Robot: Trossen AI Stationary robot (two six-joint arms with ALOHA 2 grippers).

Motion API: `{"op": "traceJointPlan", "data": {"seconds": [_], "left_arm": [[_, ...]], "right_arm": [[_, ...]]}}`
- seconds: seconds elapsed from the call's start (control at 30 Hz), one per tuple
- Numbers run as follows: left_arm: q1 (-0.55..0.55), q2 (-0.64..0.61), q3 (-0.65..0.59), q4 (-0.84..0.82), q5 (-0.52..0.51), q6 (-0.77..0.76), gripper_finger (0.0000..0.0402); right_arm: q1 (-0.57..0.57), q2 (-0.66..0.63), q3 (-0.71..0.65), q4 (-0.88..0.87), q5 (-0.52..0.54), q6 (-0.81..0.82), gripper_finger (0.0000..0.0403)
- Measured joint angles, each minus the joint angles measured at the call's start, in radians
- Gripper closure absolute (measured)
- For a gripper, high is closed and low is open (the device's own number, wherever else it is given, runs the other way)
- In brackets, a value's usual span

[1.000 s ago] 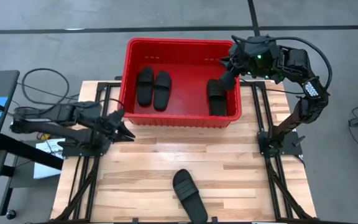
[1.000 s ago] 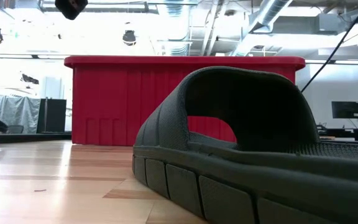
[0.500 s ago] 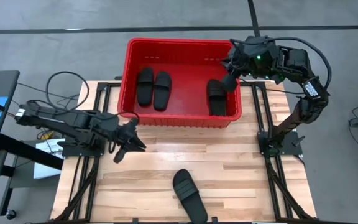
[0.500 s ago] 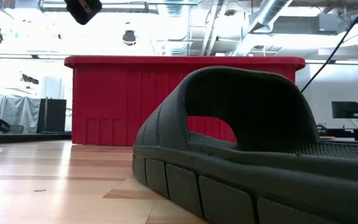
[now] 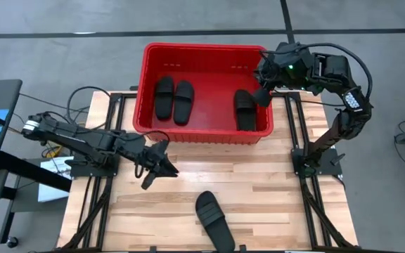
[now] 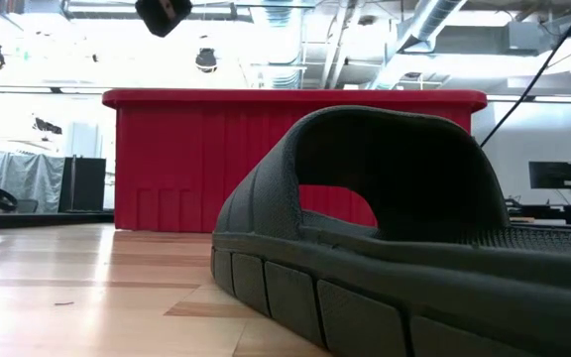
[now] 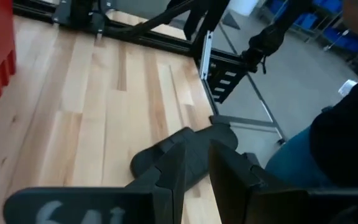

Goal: Pick and place slides into bin
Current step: Put the slipper into the organizer bin

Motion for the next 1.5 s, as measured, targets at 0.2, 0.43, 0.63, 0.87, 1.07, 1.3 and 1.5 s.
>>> {"op": "traceJointPlan", "data": {"seconds": [0.2, 0.43, 0.63, 0.87, 1.07, 1.3, 1.5], "left_arm": [[-0.005, 0.079, 0.000, 0.023, -0.010, -0.062, 0.0342], [-0.014, 0.165, 0.000, 0.065, -0.033, -0.116, 0.0342], [-0.015, 0.221, 0.000, 0.187, -0.040, -0.194, 0.0327], [-0.018, 0.236, 0.061, 0.178, -0.107, -0.192, 0.0272], [-0.057, 0.251, 0.205, -0.029, -0.154, -0.117, 0.0256], [-0.131, 0.374, 0.439, -0.352, -0.251, -0.096, 0.0255], [-0.166, 0.528, 0.629, -0.500, -0.270, -0.095, 0.0255]], "right_arm": [[0.000, 0.000, 0.000, -0.027, 0.000, -0.038, 0.0351], [0.000, 0.000, 0.000, -0.058, 0.000, -0.091, 0.0351], [0.000, -0.005, 0.000, -0.054, -0.003, -0.074, 0.0351], [-0.003, -0.064, 0.000, -0.063, -0.003, -0.032, 0.0351], [-0.001, -0.110, 0.000, -0.108, -0.003, 0.000, 0.0351], [-0.001, -0.157, 0.001, -0.132, -0.003, 0.059, 0.0351], [0.009, -0.186, 0.000, -0.138, -0.006, 0.111, 0.0351]]}}
